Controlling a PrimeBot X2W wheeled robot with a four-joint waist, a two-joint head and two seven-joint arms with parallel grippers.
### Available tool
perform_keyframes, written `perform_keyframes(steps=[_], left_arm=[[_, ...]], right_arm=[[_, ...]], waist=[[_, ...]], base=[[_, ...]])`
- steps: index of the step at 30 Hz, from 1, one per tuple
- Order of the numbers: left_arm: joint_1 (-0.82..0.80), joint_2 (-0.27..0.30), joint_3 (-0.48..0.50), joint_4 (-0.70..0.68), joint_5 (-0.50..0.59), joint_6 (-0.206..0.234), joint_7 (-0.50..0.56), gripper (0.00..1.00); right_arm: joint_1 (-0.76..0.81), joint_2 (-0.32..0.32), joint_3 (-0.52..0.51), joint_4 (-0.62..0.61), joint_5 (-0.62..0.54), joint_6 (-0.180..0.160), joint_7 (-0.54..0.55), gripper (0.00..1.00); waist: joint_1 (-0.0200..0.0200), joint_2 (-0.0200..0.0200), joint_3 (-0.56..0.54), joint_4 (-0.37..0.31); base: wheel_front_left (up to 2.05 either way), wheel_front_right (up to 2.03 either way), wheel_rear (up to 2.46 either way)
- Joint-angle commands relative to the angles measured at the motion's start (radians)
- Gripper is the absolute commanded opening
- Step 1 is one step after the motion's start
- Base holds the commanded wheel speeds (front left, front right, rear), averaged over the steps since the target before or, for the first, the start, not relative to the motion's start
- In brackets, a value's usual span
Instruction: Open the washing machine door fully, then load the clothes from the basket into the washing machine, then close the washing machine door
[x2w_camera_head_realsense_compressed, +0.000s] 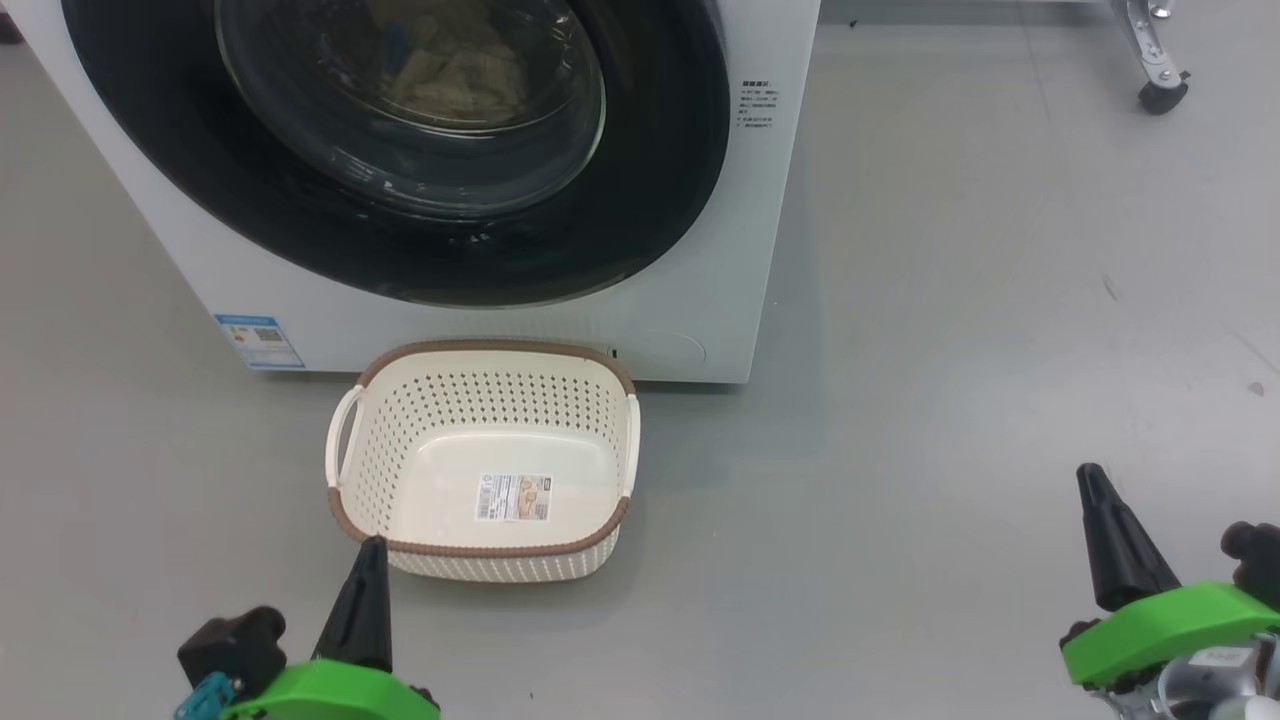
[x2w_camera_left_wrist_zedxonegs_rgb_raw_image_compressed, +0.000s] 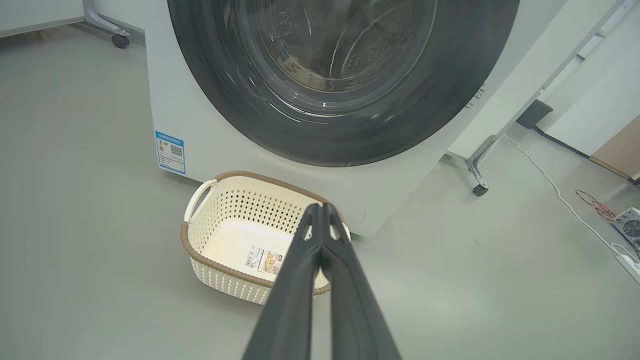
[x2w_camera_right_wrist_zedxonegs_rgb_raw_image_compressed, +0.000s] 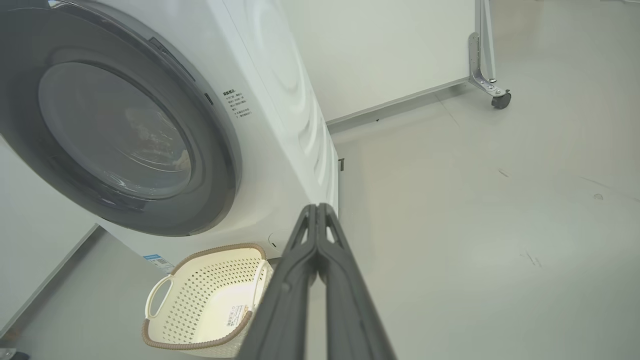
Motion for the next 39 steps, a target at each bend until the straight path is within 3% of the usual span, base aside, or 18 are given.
perform_keyframes(steps=[1,39], left_arm=[[-0.039,0.003,0.022,-0.025,-0.027,-0.009,0.007,0.0],[-0.051,-0.013,0.131,-0.006,-0.414,-0.057,0.1,0.0]], right_arm=[[-0.041,-0.009,-0.001,-0.027,0.032,0.0,0.006,0.0],[-0.093,-0.015,0.01,0.046,0.454,-0.001,0.057,0.0]], waist=[[0.0,0.0,-0.001,0.0],[0.0,0.0,-0.022,-0.01]], base=[[0.0,0.0,0.0],[0.0,0.0,0.0]])
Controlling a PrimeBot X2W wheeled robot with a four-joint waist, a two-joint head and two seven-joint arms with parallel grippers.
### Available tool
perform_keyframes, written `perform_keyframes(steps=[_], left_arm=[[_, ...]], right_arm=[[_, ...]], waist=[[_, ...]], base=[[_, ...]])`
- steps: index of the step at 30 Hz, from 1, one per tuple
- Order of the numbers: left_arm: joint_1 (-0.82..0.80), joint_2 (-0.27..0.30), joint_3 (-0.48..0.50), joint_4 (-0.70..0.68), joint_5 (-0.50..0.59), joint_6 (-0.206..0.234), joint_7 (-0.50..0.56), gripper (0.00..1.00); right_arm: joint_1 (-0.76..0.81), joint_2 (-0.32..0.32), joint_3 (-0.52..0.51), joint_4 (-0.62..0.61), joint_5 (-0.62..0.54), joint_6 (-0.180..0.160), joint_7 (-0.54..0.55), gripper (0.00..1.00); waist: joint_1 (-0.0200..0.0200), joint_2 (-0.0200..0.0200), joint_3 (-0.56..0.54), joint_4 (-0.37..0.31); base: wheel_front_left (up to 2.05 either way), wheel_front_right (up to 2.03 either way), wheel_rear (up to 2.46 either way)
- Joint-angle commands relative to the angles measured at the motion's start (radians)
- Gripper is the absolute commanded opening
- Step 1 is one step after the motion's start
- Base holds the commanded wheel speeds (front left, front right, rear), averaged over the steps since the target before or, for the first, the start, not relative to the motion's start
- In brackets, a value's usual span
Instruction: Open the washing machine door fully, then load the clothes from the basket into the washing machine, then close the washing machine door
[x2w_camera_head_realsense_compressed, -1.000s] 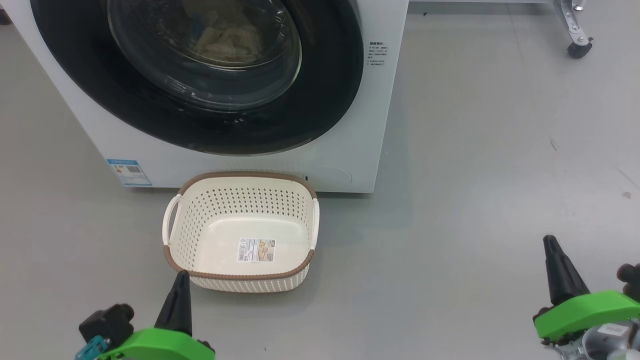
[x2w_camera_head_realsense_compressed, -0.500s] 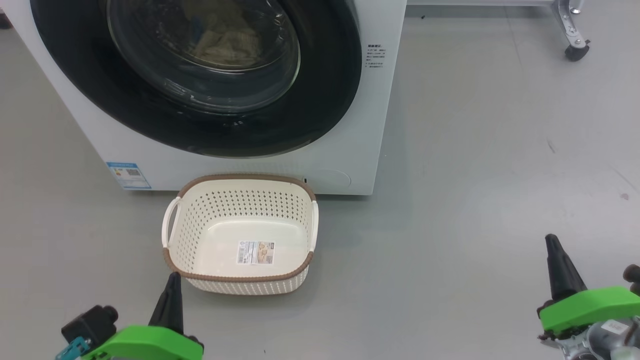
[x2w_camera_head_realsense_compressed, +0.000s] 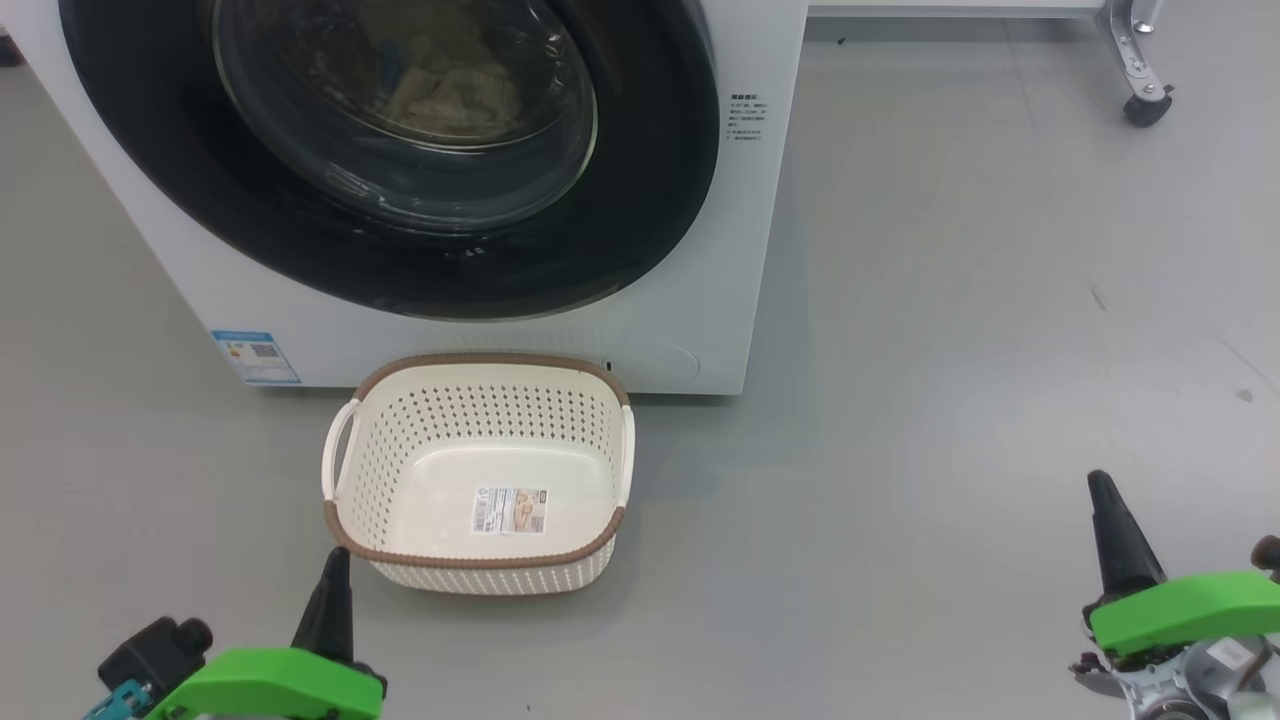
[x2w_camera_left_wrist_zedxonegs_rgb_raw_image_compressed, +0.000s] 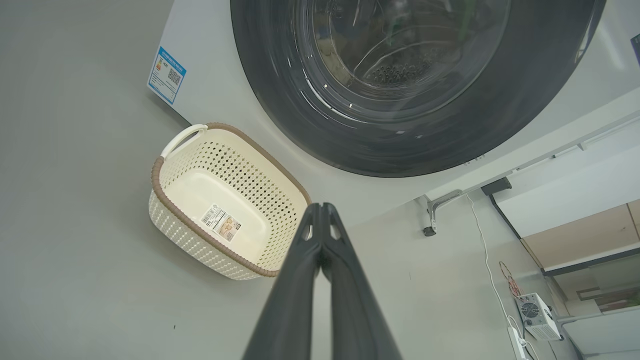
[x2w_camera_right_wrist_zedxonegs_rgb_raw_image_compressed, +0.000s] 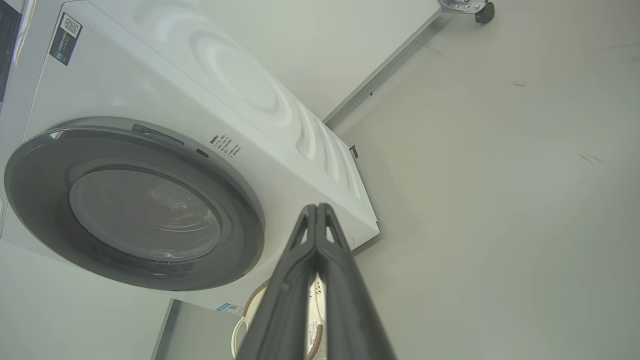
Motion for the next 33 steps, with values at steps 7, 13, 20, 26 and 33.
perform_keyframes(steps=[7,13,20,26,33], left_arm=[[-0.051,0.002,0.048,-0.022,-0.092,-0.017,0.022,0.0],[-0.053,0.0,0.063,-0.019,-0.143,-0.023,0.035,0.0],[-0.055,-0.004,0.084,-0.016,-0.213,-0.032,0.053,0.0],[-0.057,-0.007,0.103,-0.012,-0.273,-0.04,0.068,0.0],[-0.06,-0.011,0.124,-0.009,-0.343,-0.049,0.087,0.0]], right_arm=[[-0.068,-0.016,0.01,-0.014,0.102,0.0,0.014,0.0],[-0.075,-0.017,0.011,-0.005,0.157,-0.001,0.02,0.0],[-0.085,-0.018,0.013,0.009,0.234,-0.001,0.029,0.0],[-0.093,-0.019,0.015,0.02,0.301,-0.001,0.037,0.0],[-0.102,-0.02,0.017,0.034,0.379,-0.001,0.047,0.0]], waist=[[0.0,-0.0001,-0.004,-0.002],[0.0,-0.0001,-0.007,-0.003],[0.0,-0.0001,-0.011,-0.005],[0.0,-0.0001,-0.014,-0.007],[0.0,-0.0001,-0.018,-0.008]], base=[[0.0,0.0,0.0],[0.0,0.0,0.0],[0.0,0.0,0.0],[0.0,0.0,0.0],[0.0,0.0,0.0]])
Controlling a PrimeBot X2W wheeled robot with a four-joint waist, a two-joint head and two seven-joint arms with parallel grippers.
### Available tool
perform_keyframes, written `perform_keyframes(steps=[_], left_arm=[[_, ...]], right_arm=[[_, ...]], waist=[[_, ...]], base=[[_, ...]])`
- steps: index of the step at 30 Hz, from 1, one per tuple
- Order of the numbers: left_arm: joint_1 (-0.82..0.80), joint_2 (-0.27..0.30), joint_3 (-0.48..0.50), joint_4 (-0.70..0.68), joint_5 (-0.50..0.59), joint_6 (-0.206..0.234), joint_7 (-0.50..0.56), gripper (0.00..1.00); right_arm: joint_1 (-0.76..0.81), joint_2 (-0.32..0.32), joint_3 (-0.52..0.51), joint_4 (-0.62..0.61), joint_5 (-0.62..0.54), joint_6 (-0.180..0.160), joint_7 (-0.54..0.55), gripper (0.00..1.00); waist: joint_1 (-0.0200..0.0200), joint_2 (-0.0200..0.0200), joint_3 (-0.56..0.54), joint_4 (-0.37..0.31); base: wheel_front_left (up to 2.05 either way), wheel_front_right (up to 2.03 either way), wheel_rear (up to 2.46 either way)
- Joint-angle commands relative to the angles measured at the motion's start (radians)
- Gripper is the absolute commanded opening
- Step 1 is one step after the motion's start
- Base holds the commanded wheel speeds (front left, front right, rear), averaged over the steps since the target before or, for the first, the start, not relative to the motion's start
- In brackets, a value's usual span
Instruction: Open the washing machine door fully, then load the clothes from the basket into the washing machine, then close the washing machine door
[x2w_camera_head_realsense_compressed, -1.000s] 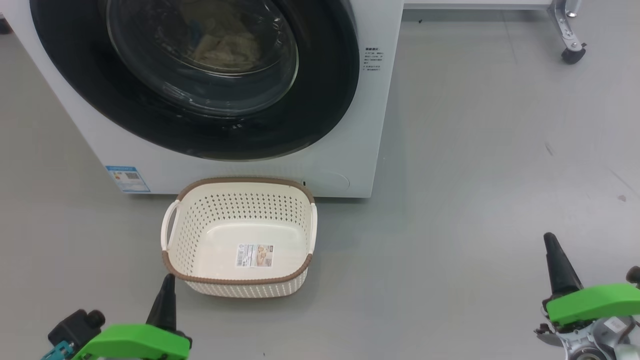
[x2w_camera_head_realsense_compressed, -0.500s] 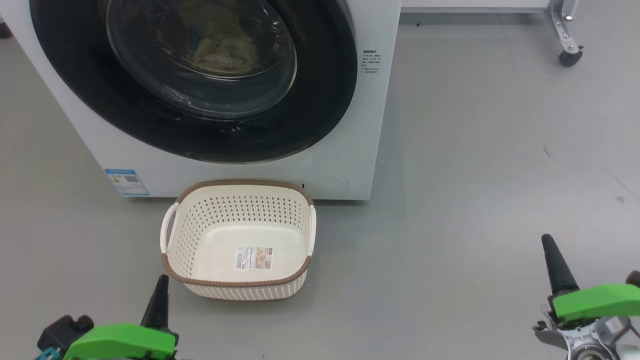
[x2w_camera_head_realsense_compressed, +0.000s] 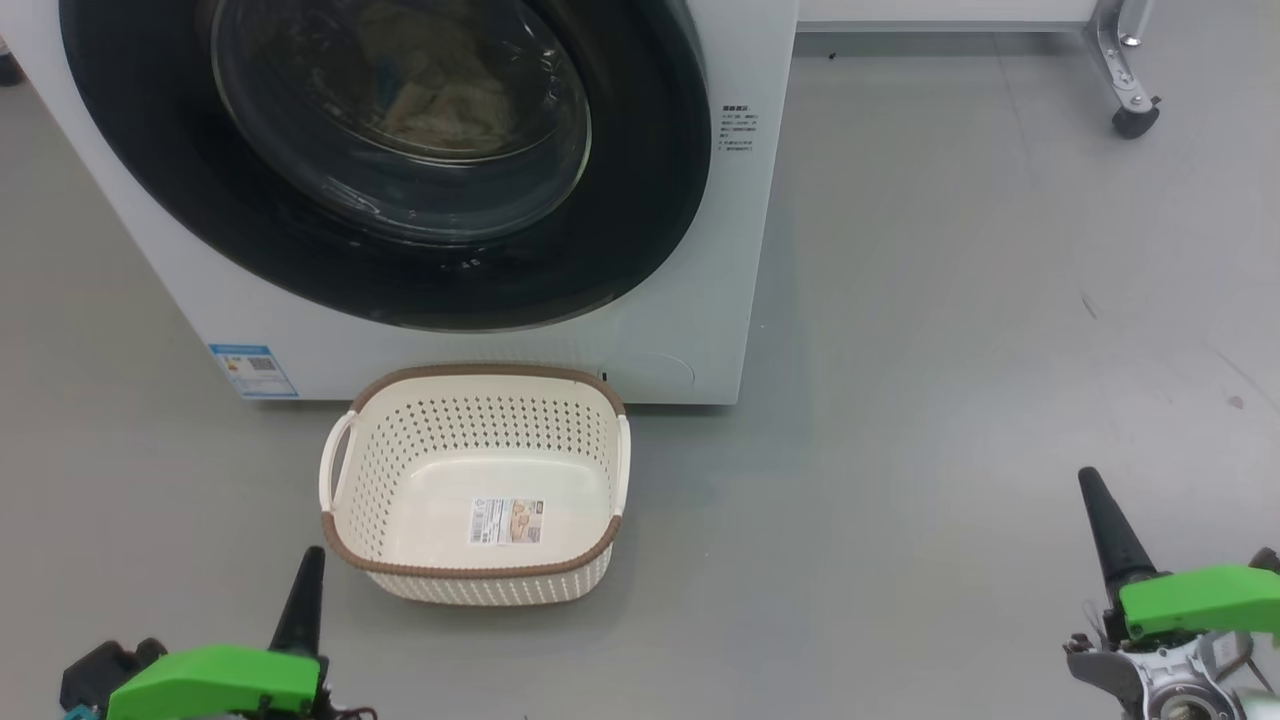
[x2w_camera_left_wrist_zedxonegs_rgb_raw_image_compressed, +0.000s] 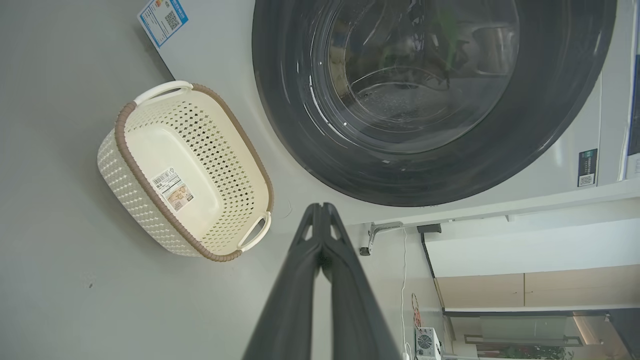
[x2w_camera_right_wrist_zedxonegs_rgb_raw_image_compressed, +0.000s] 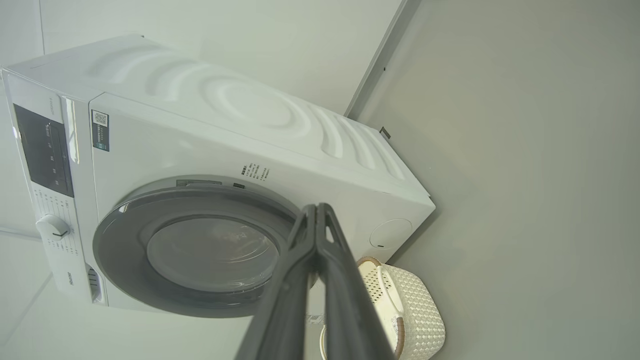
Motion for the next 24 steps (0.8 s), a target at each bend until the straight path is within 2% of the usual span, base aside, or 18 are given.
perform_keyframes(steps=[1,24], left_arm=[[-0.049,0.006,0.035,-0.027,-0.023,-0.01,0.009,0.0],[-0.057,-0.007,0.106,-0.015,-0.253,-0.039,0.069,0.0]], right_arm=[[-0.062,-0.02,0.015,-0.028,0.027,-0.001,0.007,0.0],[-0.094,-0.024,0.022,0.016,0.282,-0.001,0.037,0.0]], waist=[[0.0,0.0,-0.001,0.0],[0.0,0.0,-0.013,-0.006]], base=[[0.0,0.0,0.0],[0.0,0.0,0.0]])
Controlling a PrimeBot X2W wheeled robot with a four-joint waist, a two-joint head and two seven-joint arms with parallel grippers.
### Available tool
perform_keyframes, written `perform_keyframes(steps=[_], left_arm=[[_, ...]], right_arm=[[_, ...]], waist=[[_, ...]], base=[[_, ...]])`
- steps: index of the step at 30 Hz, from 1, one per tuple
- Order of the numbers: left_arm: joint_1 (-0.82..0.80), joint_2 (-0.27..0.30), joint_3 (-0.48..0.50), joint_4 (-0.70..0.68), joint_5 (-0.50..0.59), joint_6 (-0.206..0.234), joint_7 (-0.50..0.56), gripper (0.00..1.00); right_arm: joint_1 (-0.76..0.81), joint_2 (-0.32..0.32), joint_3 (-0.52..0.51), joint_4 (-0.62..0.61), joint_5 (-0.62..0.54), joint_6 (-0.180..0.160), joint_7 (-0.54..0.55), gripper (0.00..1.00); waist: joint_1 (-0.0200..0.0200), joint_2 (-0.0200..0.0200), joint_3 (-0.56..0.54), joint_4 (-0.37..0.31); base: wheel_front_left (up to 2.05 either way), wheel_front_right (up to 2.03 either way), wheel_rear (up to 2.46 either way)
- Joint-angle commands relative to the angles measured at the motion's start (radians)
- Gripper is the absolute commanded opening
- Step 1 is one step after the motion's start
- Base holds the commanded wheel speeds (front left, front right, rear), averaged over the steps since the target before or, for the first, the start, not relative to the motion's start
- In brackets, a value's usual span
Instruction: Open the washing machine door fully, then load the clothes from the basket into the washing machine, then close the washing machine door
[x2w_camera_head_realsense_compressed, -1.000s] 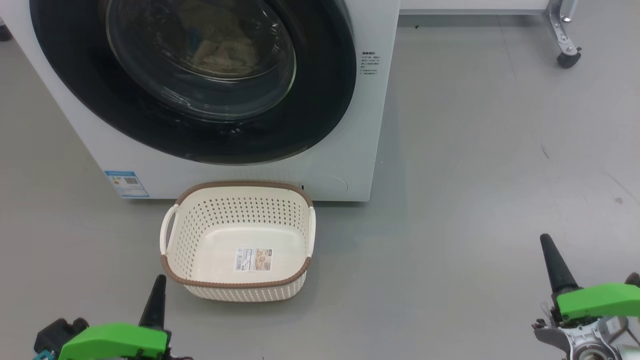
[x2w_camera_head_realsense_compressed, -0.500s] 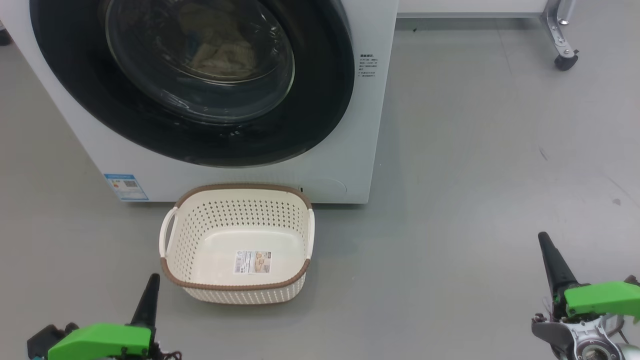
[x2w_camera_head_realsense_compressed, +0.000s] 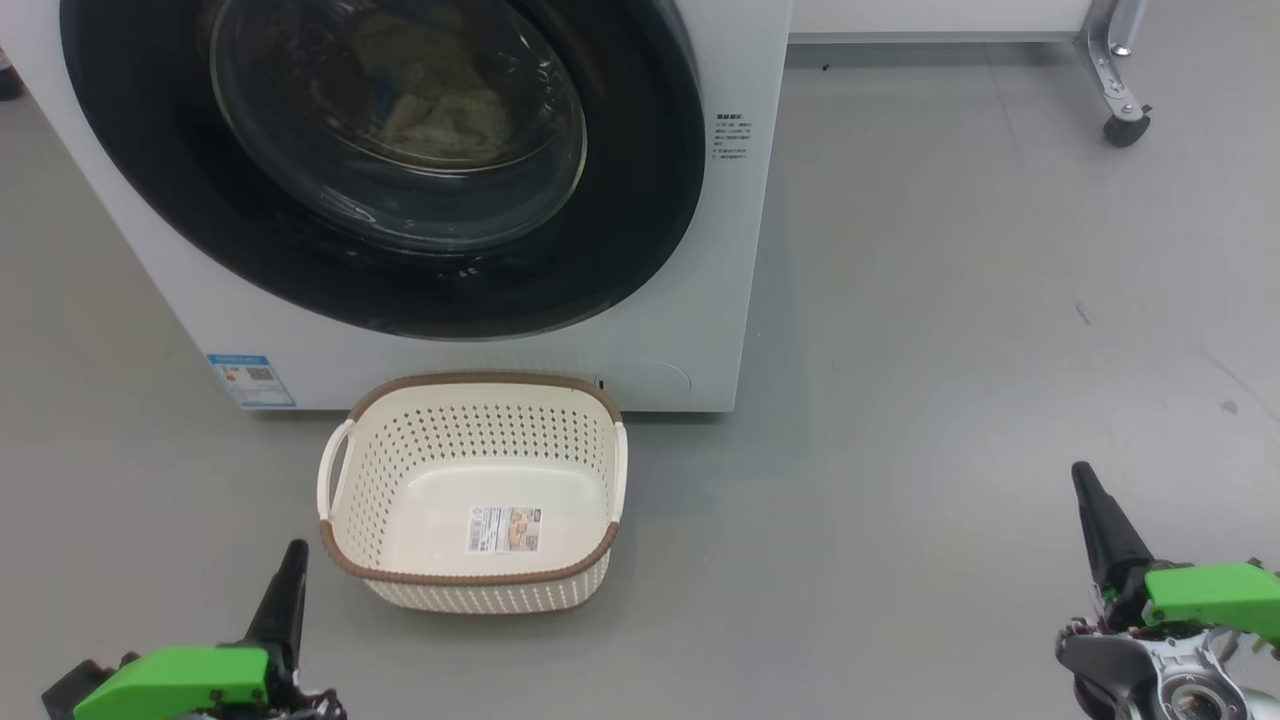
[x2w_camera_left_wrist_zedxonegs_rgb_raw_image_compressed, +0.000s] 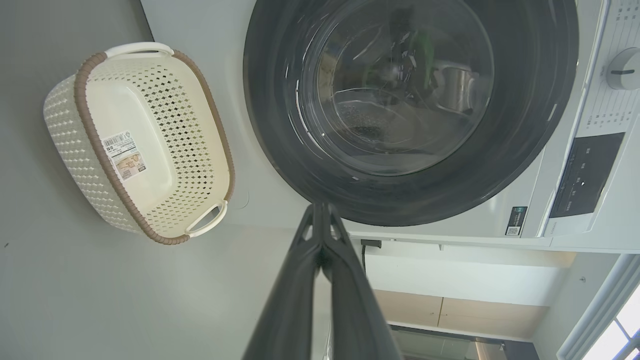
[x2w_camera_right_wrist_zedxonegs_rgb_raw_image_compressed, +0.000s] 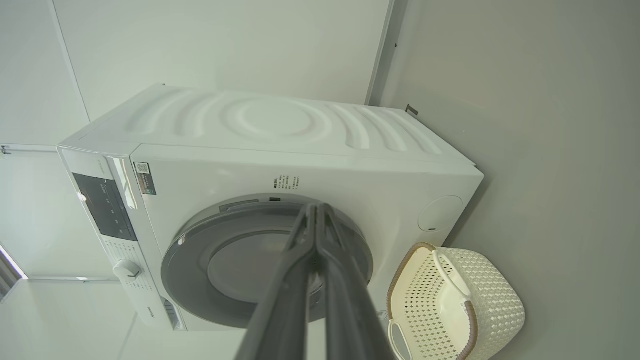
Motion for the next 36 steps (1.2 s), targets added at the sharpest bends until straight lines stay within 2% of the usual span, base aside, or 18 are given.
perform_keyframes(steps=[1,11,36], left_arm=[[-0.048,0.007,0.046,-0.024,-0.046,-0.012,0.015,0.0],[-0.051,0.001,0.077,-0.019,-0.144,-0.025,0.041,0.0],[-0.051,-0.001,0.08,-0.019,-0.141,-0.025,0.044,0.0]], right_arm=[[-0.065,-0.023,0.02,-0.023,0.05,-0.001,0.01,0.0],[-0.079,-0.025,0.022,-0.004,0.159,-0.001,0.023,0.0],[-0.079,-0.025,0.023,-0.004,0.159,-0.001,0.023,0.0]], waist=[[0.0,0.0,-0.002,-0.001],[0.0,0.0,-0.007,-0.003],[0.0,0.0,-0.007,-0.003]], base=[[0.0,0.0,0.0],[0.0,0.0,0.0],[0.0,0.0,0.0]])
